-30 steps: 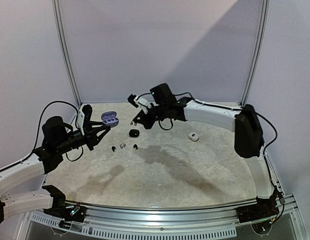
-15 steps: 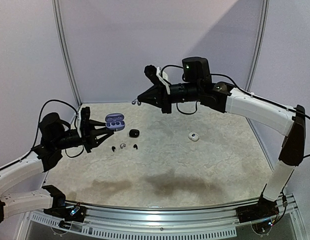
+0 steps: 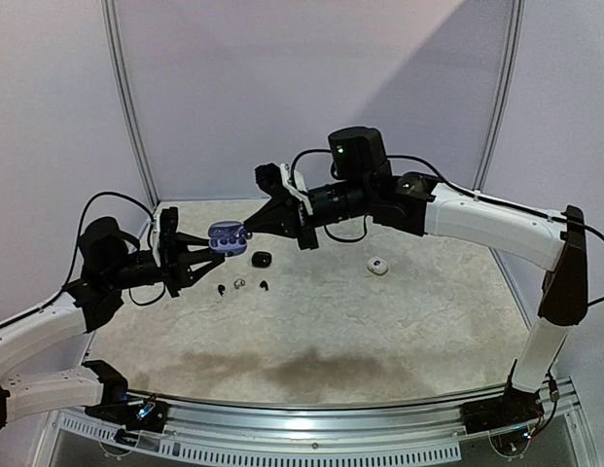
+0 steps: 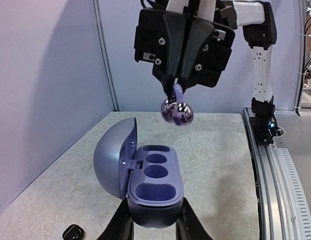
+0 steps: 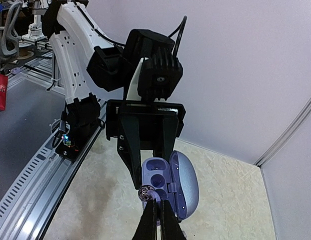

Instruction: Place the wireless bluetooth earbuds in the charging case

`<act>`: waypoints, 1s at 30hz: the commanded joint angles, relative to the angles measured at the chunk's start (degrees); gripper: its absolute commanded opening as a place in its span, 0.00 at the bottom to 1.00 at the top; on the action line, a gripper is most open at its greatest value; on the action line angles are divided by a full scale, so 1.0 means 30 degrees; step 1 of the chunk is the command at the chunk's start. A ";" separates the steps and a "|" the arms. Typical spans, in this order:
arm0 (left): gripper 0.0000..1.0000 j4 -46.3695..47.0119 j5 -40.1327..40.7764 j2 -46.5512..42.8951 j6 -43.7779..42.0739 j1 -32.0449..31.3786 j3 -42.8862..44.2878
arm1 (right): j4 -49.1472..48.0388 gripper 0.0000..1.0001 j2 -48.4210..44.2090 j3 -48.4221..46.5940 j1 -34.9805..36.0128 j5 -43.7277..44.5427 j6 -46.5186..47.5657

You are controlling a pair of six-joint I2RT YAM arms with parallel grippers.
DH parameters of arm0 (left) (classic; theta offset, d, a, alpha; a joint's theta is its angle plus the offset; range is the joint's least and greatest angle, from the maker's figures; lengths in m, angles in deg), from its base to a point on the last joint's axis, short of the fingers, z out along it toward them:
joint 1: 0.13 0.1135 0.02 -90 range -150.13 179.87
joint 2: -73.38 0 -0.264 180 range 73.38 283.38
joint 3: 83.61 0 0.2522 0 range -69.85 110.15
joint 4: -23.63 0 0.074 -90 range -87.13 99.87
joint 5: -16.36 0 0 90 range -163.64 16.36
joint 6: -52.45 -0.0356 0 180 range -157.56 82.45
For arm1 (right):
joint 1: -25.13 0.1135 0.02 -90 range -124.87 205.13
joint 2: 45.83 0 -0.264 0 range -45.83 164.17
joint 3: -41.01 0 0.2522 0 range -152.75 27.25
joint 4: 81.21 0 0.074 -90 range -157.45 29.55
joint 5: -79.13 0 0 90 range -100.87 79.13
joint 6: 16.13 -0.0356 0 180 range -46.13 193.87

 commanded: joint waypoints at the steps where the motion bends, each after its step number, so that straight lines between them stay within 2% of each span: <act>1: 0.00 0.0197 0.0151 0.0173 0.0034 -0.0307 0.0496 | 0.0656 0.00 0.0864 -0.0995 0.0042 0.0668 0.0737; 30: 0.00 0.0424 0.0866 0.0279 0.0253 -0.0489 0.0498 | 0.1935 0.00 0.2376 -0.1855 0.0052 0.2249 0.2021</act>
